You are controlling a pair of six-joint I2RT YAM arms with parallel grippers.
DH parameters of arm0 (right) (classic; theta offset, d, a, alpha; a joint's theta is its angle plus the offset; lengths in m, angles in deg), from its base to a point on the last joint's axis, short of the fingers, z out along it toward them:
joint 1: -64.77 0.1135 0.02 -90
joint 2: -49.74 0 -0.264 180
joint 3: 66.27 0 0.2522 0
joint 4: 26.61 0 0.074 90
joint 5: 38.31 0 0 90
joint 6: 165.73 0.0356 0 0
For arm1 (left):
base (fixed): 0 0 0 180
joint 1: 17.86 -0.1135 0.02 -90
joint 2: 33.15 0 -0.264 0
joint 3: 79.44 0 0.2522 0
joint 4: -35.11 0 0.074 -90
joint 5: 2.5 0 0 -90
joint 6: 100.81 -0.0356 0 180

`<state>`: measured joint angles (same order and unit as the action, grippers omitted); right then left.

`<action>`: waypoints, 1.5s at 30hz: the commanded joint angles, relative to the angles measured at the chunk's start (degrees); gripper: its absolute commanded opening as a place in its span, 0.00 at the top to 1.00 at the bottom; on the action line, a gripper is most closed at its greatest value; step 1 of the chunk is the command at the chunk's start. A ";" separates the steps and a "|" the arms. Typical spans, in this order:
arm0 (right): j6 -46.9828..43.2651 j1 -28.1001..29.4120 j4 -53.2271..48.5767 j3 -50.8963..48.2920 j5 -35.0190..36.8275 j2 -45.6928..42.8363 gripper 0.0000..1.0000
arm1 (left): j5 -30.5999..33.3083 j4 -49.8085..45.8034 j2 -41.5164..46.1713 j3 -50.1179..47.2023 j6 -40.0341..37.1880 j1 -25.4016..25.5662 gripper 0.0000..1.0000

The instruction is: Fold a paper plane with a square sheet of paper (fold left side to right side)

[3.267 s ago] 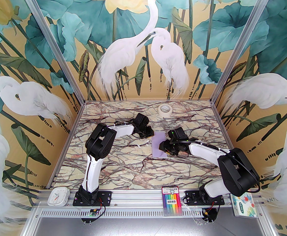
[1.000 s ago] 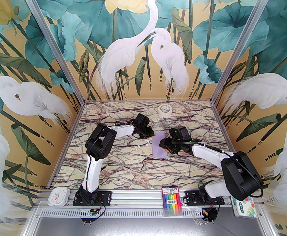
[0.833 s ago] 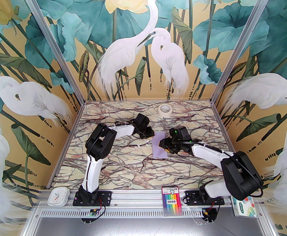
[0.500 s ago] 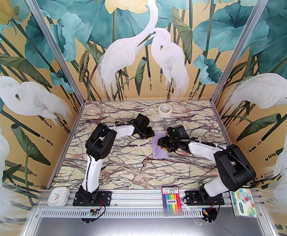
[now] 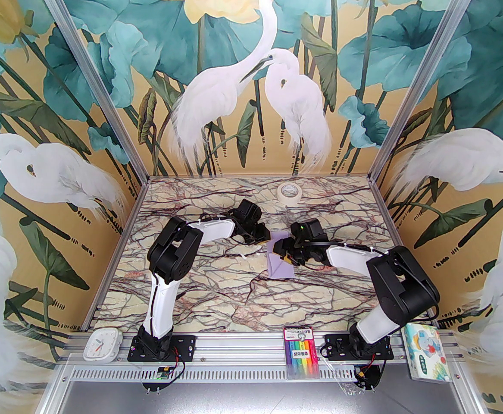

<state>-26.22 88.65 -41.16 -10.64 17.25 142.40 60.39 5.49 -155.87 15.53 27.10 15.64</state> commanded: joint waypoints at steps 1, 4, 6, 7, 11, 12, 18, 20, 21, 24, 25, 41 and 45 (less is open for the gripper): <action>0.15 -0.19 1.31 1.00 -0.65 0.20 0.47 | 0.32 -1.28 1.79 -1.01 0.49 0.31 0.85; 0.17 -0.15 1.00 0.80 -0.54 0.31 0.52 | 0.35 -1.26 2.08 -1.08 0.59 0.28 0.86; 0.08 -0.17 0.80 0.80 -0.11 0.58 0.61 | 0.72 -1.50 2.83 -1.12 0.50 0.16 0.86; 0.04 -0.20 0.63 0.91 0.04 0.81 0.65 | 1.00 -1.56 3.47 -1.21 0.50 0.09 0.86; -0.19 -0.17 -0.04 1.11 0.94 1.29 0.73 | 1.42 -1.74 6.92 -2.08 0.75 -0.36 0.85; -0.28 -0.17 -0.41 1.24 1.21 1.36 0.74 | 1.60 -1.64 8.01 -2.55 0.83 -0.36 0.85; -0.75 -0.15 -2.54 1.95 2.82 1.74 0.82 | 0.32 0.44 13.92 -8.00 2.91 -0.23 0.85; -0.49 -0.19 -2.44 1.90 3.04 1.89 0.87 | 0.16 1.45 15.93 -10.62 3.76 0.03 0.84; -0.45 -0.15 -2.28 1.90 3.04 1.99 0.88 | -0.08 2.25 16.94 -12.35 4.40 0.14 0.84; 0.12 -0.15 -1.87 1.78 3.46 2.16 0.89 | -0.05 5.74 19.96 -17.45 6.93 1.07 0.82; 0.38 -0.15 -1.60 1.74 3.43 2.17 0.90 | 0.02 7.25 20.79 -19.07 7.80 1.25 0.82; 2.34 -0.15 1.66 1.12 3.46 2.79 0.90 | 0.80 23.77 22.81 -30.48 17.09 4.31 0.72; 2.77 -0.19 2.39 0.56 3.50 2.91 0.89 | 0.85 24.46 21.66 -30.84 17.87 4.98 0.72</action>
<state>-24.27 88.65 -40.46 -9.92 20.20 144.59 60.39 27.45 -133.35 -14.65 43.67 19.99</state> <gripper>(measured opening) 0.106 0.278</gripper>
